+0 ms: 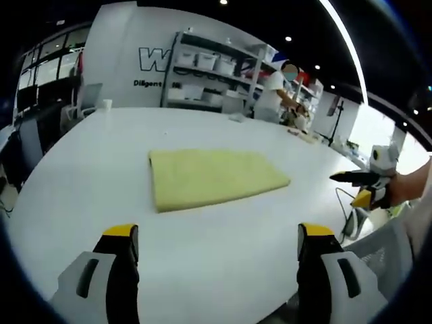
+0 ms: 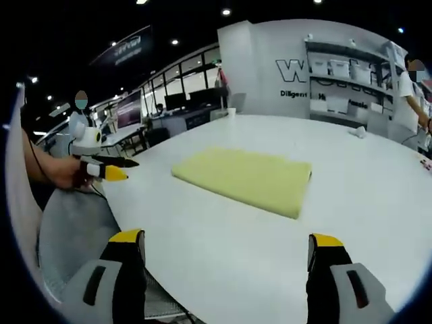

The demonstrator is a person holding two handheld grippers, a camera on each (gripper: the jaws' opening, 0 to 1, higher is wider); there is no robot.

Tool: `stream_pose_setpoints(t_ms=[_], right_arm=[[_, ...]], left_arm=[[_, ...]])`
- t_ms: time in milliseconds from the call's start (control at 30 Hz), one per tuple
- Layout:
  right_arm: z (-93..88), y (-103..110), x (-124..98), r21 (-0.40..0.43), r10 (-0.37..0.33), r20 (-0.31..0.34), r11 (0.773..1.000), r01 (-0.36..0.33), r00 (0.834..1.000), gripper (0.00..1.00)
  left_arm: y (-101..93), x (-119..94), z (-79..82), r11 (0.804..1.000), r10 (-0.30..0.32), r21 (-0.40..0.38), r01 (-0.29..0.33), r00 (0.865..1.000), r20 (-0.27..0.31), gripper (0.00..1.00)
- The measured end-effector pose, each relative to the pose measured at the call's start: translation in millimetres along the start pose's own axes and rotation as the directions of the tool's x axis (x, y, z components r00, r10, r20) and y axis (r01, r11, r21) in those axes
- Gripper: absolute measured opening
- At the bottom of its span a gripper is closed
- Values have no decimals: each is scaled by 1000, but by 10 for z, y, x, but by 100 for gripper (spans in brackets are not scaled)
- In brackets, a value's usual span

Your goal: Fold the garment on the visible template until the final outline fits inside the template.

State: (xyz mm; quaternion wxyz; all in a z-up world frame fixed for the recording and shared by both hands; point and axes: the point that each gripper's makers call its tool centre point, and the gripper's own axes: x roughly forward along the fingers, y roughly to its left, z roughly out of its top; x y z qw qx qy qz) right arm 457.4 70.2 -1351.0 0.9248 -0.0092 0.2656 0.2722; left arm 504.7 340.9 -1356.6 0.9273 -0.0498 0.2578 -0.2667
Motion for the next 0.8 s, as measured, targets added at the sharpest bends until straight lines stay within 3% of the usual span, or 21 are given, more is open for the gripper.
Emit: stream_pose_setpoints(t_ms=[233,800], right_arm=[[11,-62,-39,1,-7,0,1000,7,1000,99],[2,9,35,-8,14,-13,1000,-14,1000,99]], left_arm=[[-12,-3,-8,1000,-2,5,2,1000,-6,98],[46,-22,-39,1000,12,-13,-12,1000,-14,97]])
